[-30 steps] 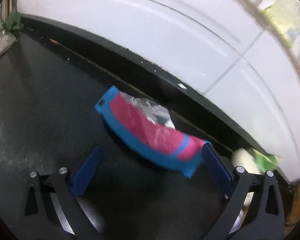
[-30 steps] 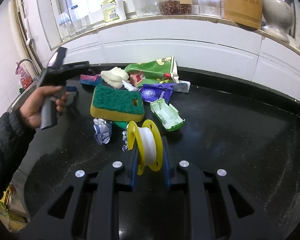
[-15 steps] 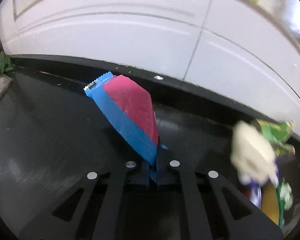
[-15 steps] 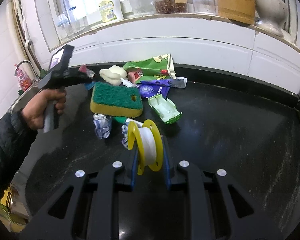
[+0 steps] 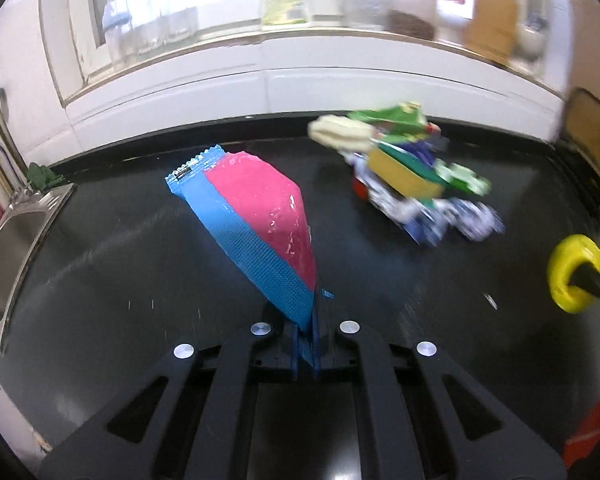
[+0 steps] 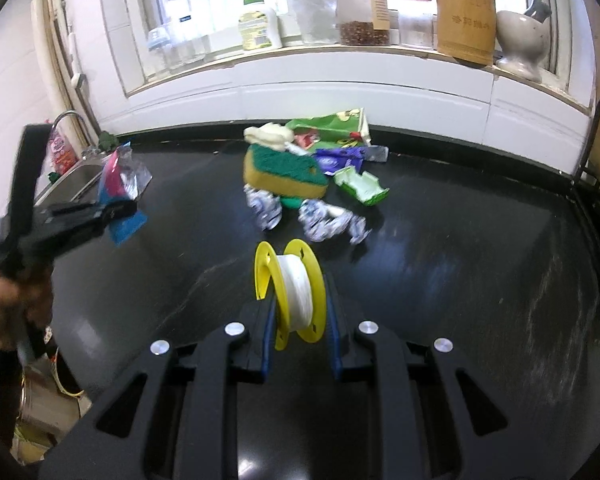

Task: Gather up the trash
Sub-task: 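Carry the wrapper and spool to the black bin and release both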

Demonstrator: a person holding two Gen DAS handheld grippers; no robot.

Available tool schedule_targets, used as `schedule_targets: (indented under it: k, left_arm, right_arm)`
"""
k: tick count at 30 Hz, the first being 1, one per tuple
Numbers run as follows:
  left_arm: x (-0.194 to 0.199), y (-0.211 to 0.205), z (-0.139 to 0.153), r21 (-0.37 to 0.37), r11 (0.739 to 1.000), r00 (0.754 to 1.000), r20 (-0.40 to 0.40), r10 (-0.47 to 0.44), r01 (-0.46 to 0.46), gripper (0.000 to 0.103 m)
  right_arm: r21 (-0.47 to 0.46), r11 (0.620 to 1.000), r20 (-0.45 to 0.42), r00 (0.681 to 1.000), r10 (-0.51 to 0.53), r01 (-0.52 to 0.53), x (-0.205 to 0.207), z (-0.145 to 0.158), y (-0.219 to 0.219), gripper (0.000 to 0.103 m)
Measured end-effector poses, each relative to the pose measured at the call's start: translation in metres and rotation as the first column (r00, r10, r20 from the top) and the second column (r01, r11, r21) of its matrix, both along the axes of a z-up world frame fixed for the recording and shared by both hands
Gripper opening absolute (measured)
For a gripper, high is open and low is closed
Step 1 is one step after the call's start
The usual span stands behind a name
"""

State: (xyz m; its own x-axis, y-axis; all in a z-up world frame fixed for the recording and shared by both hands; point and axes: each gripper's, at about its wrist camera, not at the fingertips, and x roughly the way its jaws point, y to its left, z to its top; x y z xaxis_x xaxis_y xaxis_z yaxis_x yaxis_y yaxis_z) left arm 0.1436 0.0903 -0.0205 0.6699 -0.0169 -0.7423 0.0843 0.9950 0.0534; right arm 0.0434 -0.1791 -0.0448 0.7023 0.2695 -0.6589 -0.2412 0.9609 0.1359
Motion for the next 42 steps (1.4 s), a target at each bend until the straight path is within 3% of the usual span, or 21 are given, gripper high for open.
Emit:
schedule_targets:
  k: [8,12,16,19,22,24,29,33,37,42]
  left_arm:
    - [-0.063,0.001,-0.005,-0.011,1.000,1.000,0.020,-0.004,0.005,0.004]
    - [-0.088,0.031,-0.003,-0.022,0.998,0.998,0.033,0.052,-0.051,0.004]
    - [-0.124,0.077,-0.006,-0.037,0.988,0.988,0.034,0.152,-0.150,0.004]
    - [-0.161,0.120,-0.010,-0.020,0.968,0.967,0.035,0.252,-0.252,0.004]
    - [-0.210,0.177,-0.023,-0.012,0.921,0.921,0.016,0.390,-0.390,0.004]
    - [-0.237,0.206,-0.032,-0.016,0.890,0.890,-0.005,0.456,-0.456,0.004]
    - [-0.300,0.273,-0.070,-0.030,0.808,0.807,-0.083,0.584,-0.588,0.004]
    - [-0.334,0.320,-0.115,-0.087,0.755,0.755,-0.179,0.630,-0.650,0.004]
    - [-0.343,0.355,-0.170,-0.143,0.735,0.742,-0.259,0.618,-0.662,0.004]
    - [-0.334,0.388,-0.217,-0.196,0.698,0.722,-0.275,0.635,-0.689,0.004]
  right_arm:
    - [0.005,0.999,-0.002,0.999,0.045,-0.045,-0.026,-0.002,0.035,0.021]
    - [0.006,0.993,0.001,0.993,0.118,-0.118,-0.028,0.002,0.076,0.021]
    - [0.008,0.967,0.000,0.967,0.255,-0.255,-0.029,0.003,0.148,0.021]
    - [0.018,0.929,-0.011,0.930,0.369,-0.368,-0.032,0.000,0.212,0.021]
    - [0.030,0.866,-0.035,0.865,0.500,-0.499,-0.044,-0.009,0.289,0.021]
    - [0.037,0.819,-0.050,0.818,0.574,-0.573,-0.055,-0.015,0.334,0.022]
    - [0.046,0.672,-0.124,0.663,0.738,-0.739,-0.096,-0.048,0.453,0.022]
    - [0.031,0.591,-0.197,0.575,0.794,-0.806,-0.121,-0.089,0.522,0.022]
    - [0.028,0.576,-0.287,0.545,0.788,-0.817,-0.121,-0.136,0.576,0.022]
    - [0.010,0.607,-0.381,0.558,0.737,-0.795,-0.101,-0.190,0.616,0.022]
